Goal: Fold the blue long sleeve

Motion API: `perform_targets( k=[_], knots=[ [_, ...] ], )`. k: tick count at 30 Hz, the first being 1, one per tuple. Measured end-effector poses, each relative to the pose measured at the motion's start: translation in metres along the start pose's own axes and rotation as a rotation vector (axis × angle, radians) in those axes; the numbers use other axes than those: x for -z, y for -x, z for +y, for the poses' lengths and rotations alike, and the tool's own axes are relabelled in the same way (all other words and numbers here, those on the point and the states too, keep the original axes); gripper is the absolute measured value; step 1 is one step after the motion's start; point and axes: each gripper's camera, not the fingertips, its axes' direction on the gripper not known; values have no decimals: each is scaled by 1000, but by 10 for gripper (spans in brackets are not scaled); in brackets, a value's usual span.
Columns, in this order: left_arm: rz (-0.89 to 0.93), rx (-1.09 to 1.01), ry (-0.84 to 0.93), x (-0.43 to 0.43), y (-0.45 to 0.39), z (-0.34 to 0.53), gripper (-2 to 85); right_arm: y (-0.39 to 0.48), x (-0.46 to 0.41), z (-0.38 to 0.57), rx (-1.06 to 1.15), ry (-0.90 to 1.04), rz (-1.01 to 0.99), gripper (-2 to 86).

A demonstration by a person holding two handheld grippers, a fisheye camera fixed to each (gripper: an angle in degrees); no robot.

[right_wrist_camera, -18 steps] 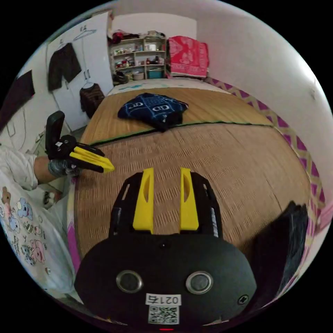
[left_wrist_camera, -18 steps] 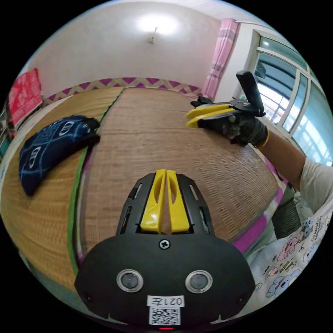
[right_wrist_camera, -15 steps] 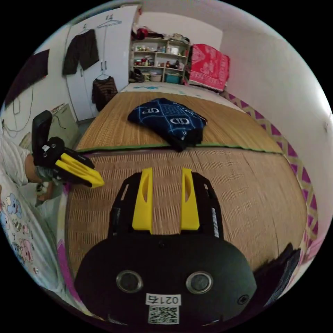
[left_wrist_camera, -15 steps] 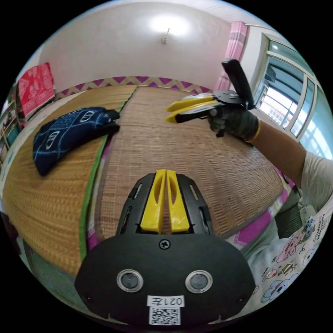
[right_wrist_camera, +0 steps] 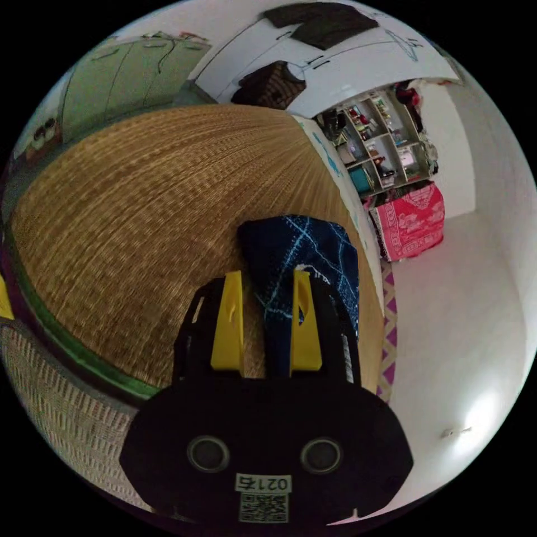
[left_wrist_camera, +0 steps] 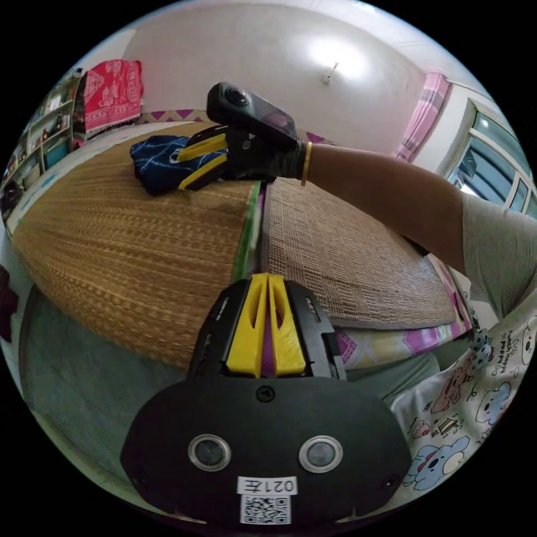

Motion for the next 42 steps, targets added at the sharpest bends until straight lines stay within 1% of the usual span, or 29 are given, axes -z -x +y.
perform_targets(
  k=[2, 3, 4, 6, 7, 9, 13, 15, 16, 19, 21, 23, 24, 26, 29, 31, 32, 33, 34, 36, 38, 39, 42],
  knots=[
    [4, 29, -2, 9, 14, 8, -10, 4, -3, -9, -14, 23, 47, 65],
    [3, 35, -3, 12, 17, 10, -10, 2, 2, -11, -64, 15, 79, 38],
    [18, 41, -7, 17, 23, 13, -10, -1, 7, -11, -88, 0, 76, 33],
    [39, 53, -10, 25, 30, 17, -10, -21, 36, 1, -228, -63, 32, 17],
    [40, 55, -11, 30, 33, 19, -10, -27, 45, 7, -259, -78, 24, 14],
    [27, 50, -24, 39, 36, 21, -10, -48, 83, 39, -369, -134, 4, 8],
    [61, 41, -56, 55, 35, 20, -9, -56, 141, 104, -464, -143, -16, 5],
    [118, 37, -58, 55, 33, 19, -9, -32, 173, 147, -459, -95, -19, 6],
    [180, 31, -62, 53, 30, 18, -9, -22, 180, 157, -453, -78, -18, 6],
    [360, 29, -52, 37, 21, 17, -5, 40, 214, 202, -415, -7, -49, 6],
    [442, 43, -37, 22, 16, 19, 3, 99, 240, 228, -395, 82, -75, 7],
    [573, 61, 39, -5, 7, 23, 31, 145, 258, 241, -367, 147, -76, 7],
    [604, 69, 61, -11, 5, 25, 40, 174, 273, 248, -359, 163, -33, 8],
    [682, 94, 111, -27, -2, 31, 53, 203, 294, 256, -384, 192, 19, 10],
    [668, 97, 94, -22, -3, 32, 54, 226, 319, 265, -494, 204, 7, 16],
    [669, 82, 99, -14, -1, 30, 51, 235, 333, 266, -494, 228, -9, 23],
    [666, 68, 97, -7, 1, 30, 48, 234, 344, 266, -505, 258, -7, 32],
    [655, 61, 91, -2, 3, 30, 46, 225, 359, 269, -573, 268, -23, 55],
    [613, 51, 72, 9, 7, 31, 46, 219, 368, 271, -620, 249, -34, 66],
    [533, 50, 39, 26, 15, 33, 45, 192, 399, 279, -801, 131, -99, 121],
    [450, 69, 6, 41, 25, 37, 43, 178, 403, 274, -858, 33, -185, 130],
    [441, 74, 1, 43, 27, 38, 42, 172, 392, 262, -858, 8, -230, 131],
    [456, 109, -19, 46, 35, 40, 37, 161, 349, 225, -829, -8, -237, 128]
  ],
)
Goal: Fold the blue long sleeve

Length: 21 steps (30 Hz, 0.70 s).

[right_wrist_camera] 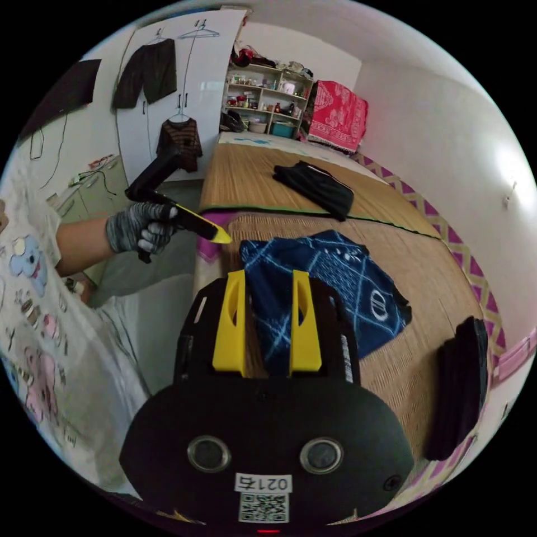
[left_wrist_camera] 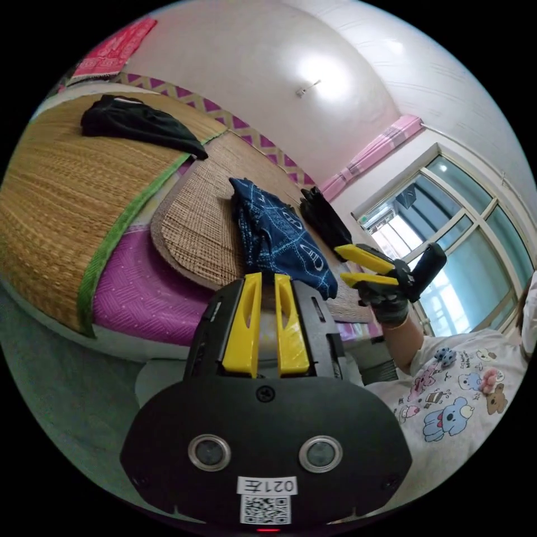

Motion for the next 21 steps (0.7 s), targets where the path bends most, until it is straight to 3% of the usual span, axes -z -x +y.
perform_targets(
  k=[4, 8, 14, 21],
  knots=[
    [9, 6, 0, 2, 1, 2, 28, 0, -51, -34, -13, 59, -42, 128],
    [-1, 8, 6, 4, 4, 4, 14, -15, -70, -34, -50, 101, 49, 26],
    [19, 0, -10, -7, 10, -12, -4, -124, 40, 32, -433, -229, -105, 6],
    [37, -29, -10, -48, 6, -49, 9, -225, 205, 255, -905, -517, 25, 3]
  ],
)
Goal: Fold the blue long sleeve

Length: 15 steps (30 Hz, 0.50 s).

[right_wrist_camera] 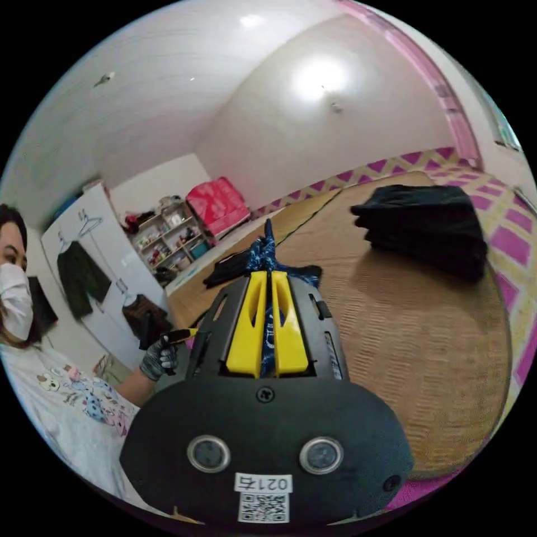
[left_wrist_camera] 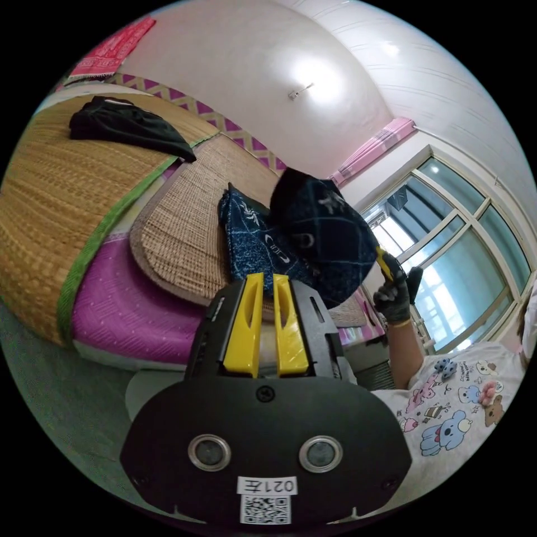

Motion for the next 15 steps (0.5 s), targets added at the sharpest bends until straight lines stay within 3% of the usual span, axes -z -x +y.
perform_targets(
  k=[8, 11, 15],
  knots=[
    [-69, -69, 14, -54, -4, -69, 39, -119, 79, 88, -320, 132, 141, 31],
    [-164, -108, 42, -72, 0, -103, 58, -135, 92, 60, -284, 95, 189, 66],
    [-213, -86, 160, -113, 26, -151, 89, -169, 33, -21, -158, 244, 203, 101]
  ],
)
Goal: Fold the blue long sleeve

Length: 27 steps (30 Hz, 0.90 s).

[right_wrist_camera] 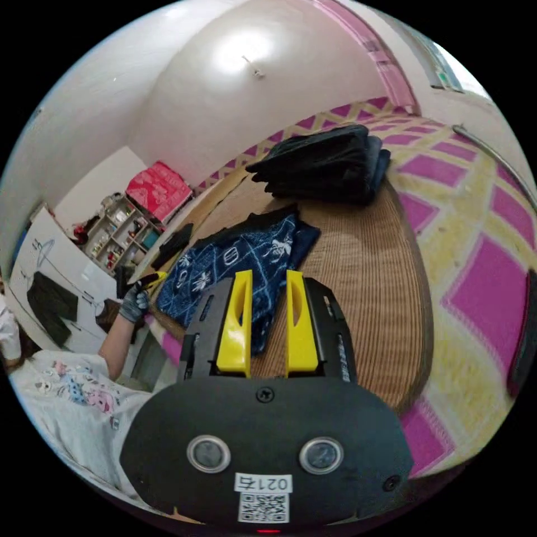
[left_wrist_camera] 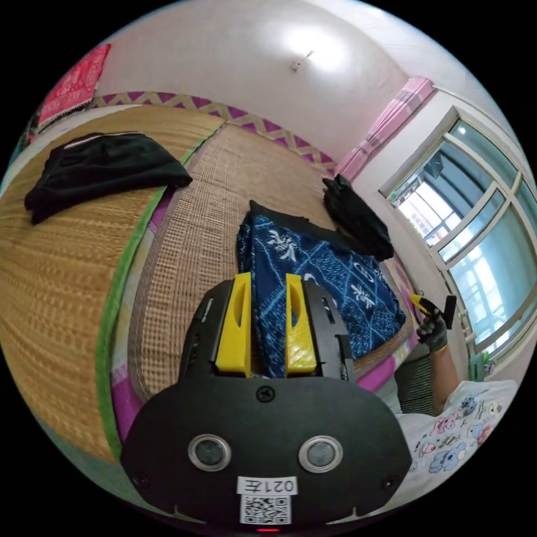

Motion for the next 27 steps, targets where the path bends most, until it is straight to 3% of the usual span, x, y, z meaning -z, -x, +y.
perform_targets(
  k=[6, 12, 17, 22, 27],
  knots=[
    [168, 132, 83, -50, 60, -58, 119, -52, -86, -115, -2, 208, 3, 129],
    [335, 55, 166, -79, 75, -95, 130, -77, -132, -166, 41, 337, -145, 118],
    [375, 46, 305, -112, 79, -123, 39, -84, -162, -183, 62, 463, -265, 34],
    [386, 46, 268, -113, 83, -146, 5, -98, -160, -198, 0, 422, -336, 13],
    [316, 4, 166, -112, 72, -184, 3, -79, -156, -227, 60, 350, -219, 16]
  ],
)
